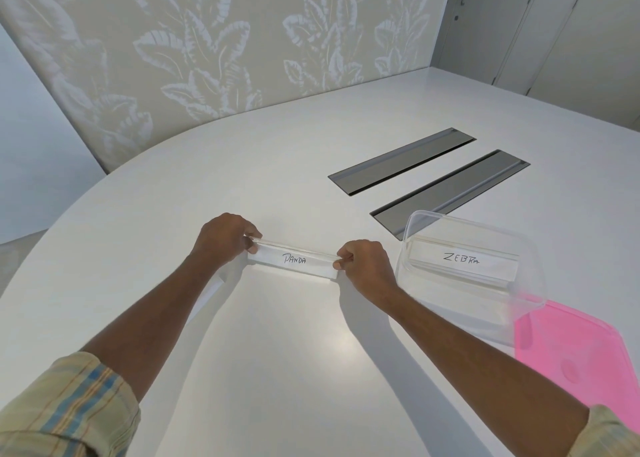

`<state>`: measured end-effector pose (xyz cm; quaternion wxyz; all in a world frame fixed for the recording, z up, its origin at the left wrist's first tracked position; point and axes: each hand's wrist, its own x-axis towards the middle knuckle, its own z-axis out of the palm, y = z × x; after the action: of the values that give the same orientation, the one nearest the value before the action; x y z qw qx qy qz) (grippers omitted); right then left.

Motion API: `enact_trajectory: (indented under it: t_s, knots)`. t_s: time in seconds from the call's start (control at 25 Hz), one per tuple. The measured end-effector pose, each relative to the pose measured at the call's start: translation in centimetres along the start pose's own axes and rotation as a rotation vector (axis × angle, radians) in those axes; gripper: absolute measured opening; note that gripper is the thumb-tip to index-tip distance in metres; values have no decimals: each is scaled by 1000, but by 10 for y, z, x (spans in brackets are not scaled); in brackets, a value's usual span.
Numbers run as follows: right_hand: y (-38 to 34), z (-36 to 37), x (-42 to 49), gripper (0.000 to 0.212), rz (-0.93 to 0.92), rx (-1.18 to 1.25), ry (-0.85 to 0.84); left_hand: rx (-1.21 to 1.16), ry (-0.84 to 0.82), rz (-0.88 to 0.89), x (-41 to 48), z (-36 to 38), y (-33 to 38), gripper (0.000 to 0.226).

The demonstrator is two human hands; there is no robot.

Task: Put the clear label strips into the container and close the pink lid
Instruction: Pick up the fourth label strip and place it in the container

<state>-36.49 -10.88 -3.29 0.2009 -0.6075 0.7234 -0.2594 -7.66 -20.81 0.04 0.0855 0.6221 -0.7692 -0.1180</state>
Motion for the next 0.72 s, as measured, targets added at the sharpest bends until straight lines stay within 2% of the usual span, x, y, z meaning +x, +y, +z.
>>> enact_trajectory:
  t_s: [0.72]
  knots:
    - [-3, -26, -11, 29, -9, 18, -15, 42, -51, -12, -26, -16, 18, 31]
